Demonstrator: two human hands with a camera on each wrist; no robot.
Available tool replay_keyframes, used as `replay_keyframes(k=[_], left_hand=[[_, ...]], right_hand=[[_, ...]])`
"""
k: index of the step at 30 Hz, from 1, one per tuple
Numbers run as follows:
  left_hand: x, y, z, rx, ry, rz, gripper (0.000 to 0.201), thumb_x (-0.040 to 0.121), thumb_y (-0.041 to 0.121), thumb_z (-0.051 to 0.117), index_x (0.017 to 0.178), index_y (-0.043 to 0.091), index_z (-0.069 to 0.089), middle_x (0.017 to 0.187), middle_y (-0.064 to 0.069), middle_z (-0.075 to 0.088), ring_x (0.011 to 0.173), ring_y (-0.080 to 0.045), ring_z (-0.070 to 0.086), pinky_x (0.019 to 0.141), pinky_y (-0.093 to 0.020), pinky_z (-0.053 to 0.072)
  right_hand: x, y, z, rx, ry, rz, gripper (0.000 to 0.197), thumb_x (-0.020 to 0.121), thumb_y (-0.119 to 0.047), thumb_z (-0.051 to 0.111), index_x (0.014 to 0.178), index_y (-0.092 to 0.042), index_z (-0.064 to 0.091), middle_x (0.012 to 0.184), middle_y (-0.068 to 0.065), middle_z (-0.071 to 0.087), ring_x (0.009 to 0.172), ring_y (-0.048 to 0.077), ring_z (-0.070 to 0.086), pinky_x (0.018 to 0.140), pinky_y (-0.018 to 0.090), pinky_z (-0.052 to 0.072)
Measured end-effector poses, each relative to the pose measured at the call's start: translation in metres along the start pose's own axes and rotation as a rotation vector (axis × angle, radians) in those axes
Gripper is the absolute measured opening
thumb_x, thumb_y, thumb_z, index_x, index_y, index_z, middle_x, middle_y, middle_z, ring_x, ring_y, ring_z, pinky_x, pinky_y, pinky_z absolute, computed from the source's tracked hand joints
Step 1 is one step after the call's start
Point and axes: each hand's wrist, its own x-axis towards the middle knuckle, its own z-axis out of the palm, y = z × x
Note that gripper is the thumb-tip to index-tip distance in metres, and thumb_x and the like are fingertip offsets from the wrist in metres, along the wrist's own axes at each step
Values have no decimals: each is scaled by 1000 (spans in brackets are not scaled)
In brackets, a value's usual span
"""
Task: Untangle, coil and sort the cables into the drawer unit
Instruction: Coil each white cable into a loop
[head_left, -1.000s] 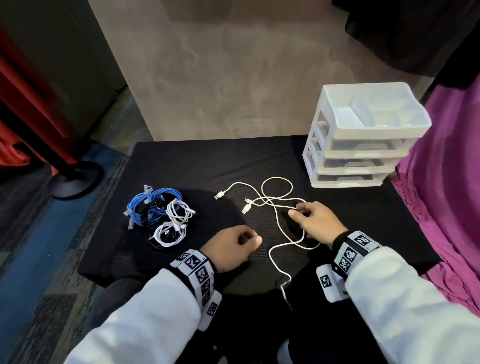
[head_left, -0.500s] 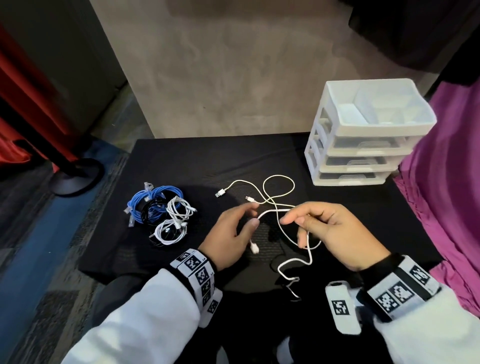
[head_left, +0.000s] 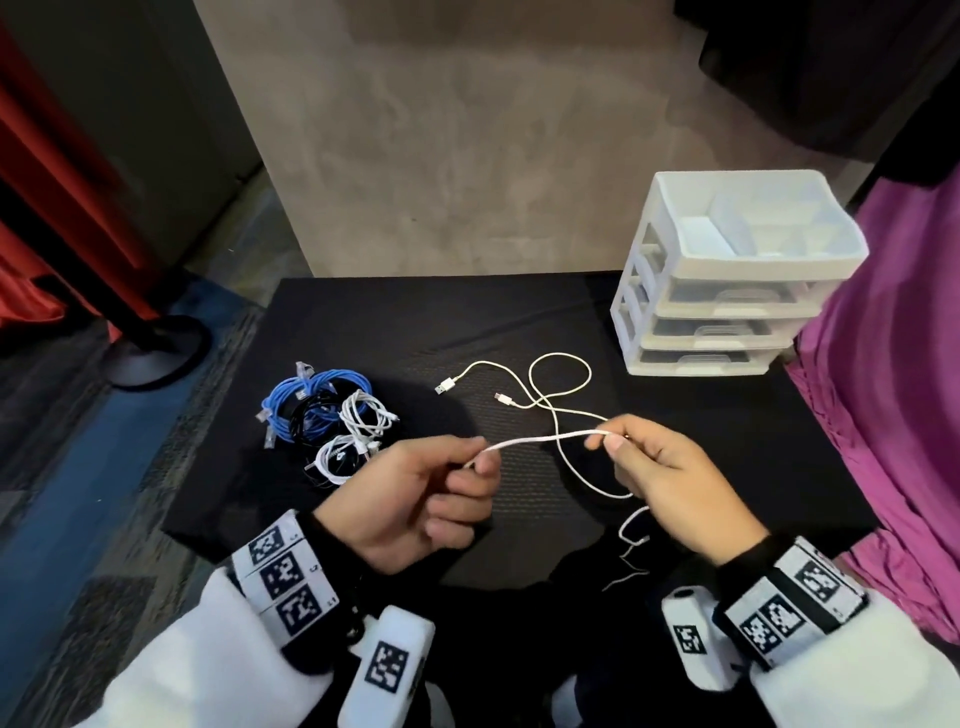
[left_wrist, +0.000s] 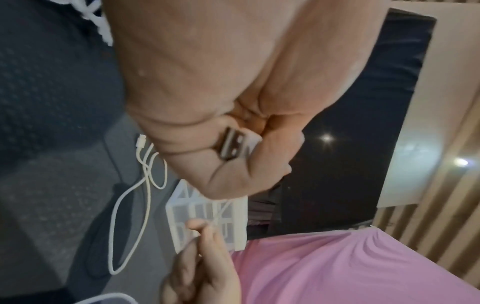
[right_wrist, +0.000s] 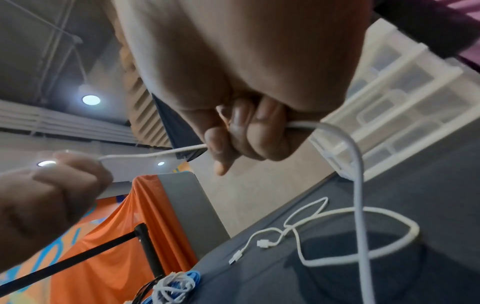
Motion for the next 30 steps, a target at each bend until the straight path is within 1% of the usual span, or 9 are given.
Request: replay_keyframes(k=[3, 5, 8, 12, 15, 18, 23, 25, 30], left_hand=[[-4, -2, 22, 6, 39, 105, 19, 104, 24, 44, 87, 18, 50, 87, 5, 56, 56, -4, 45, 46, -16, 38], [0, -1, 28, -53, 118, 276, 24, 107, 25, 41, 86, 17, 51, 121, -7, 71, 83, -13, 72, 69, -25, 61], [12, -4, 26, 58, 259, 505, 23, 108, 22, 39, 90, 12, 51, 137, -17, 64, 128, -27, 62, 106, -48, 51], [21, -24, 12, 626, 438, 517, 26, 109, 18, 41, 88, 10, 54, 128, -4, 71, 118, -24, 68, 89, -30, 57], [13, -29, 10, 935, 357, 401, 30, 110, 18, 40, 91, 3, 59, 86, 10, 76, 77, -14, 70, 65, -23, 49], [10, -28, 19, 903, 223, 263, 37, 111, 21, 38, 107, -7, 62, 69, 6, 72, 61, -14, 57, 63, -19, 45], [9, -36, 21, 501, 32, 225, 37, 102, 19, 51, 125, -7, 63, 109, -14, 72, 79, -15, 62, 77, -23, 51], [9, -42, 20, 384, -26, 203, 34, 101, 13, 54, 126, -7, 62, 109, -13, 71, 88, -16, 66, 84, -28, 54], [14, -48, 16, 396, 69, 261, 25, 93, 15, 69, 116, 5, 72, 99, -11, 71, 93, -20, 67, 91, -38, 56]], right_hand=[[0, 7, 20, -24, 17, 40, 28, 109, -24, 52, 88, -22, 71, 53, -6, 35, 52, 14, 30, 51, 28, 23], [-13, 2, 44, -203, -115, -9, 26, 108, -28, 52, 91, -26, 72, 50, -9, 46, 46, 7, 39, 49, 26, 31], [-43, -15, 73, -393, -384, -111, 28, 106, -45, 48, 100, -27, 69, 67, -5, 65, 58, 11, 57, 63, 36, 51], [-46, -48, 57, -373, -396, -259, 17, 104, -31, 56, 91, -24, 65, 69, -6, 62, 63, 10, 58, 69, 36, 52], [-34, -58, 32, -317, -265, -274, 13, 98, -27, 70, 84, -28, 70, 74, -6, 67, 69, 11, 64, 73, 39, 53], [-27, -59, 21, -237, -150, -230, 17, 89, -28, 82, 76, -23, 73, 73, -5, 67, 72, 13, 62, 72, 36, 50], [-27, -54, 24, 318, -141, -65, 12, 92, -12, 71, 88, -1, 67, 105, 14, 75, 89, 22, 72, 83, 31, 57], [-30, -56, 28, 590, -260, 15, 10, 98, -7, 61, 89, -1, 62, 92, 28, 68, 72, 26, 70, 72, 31, 59], [-27, -54, 37, 653, -222, 110, 13, 99, -10, 63, 92, 0, 59, 80, 18, 65, 63, 26, 63, 62, 35, 58]])
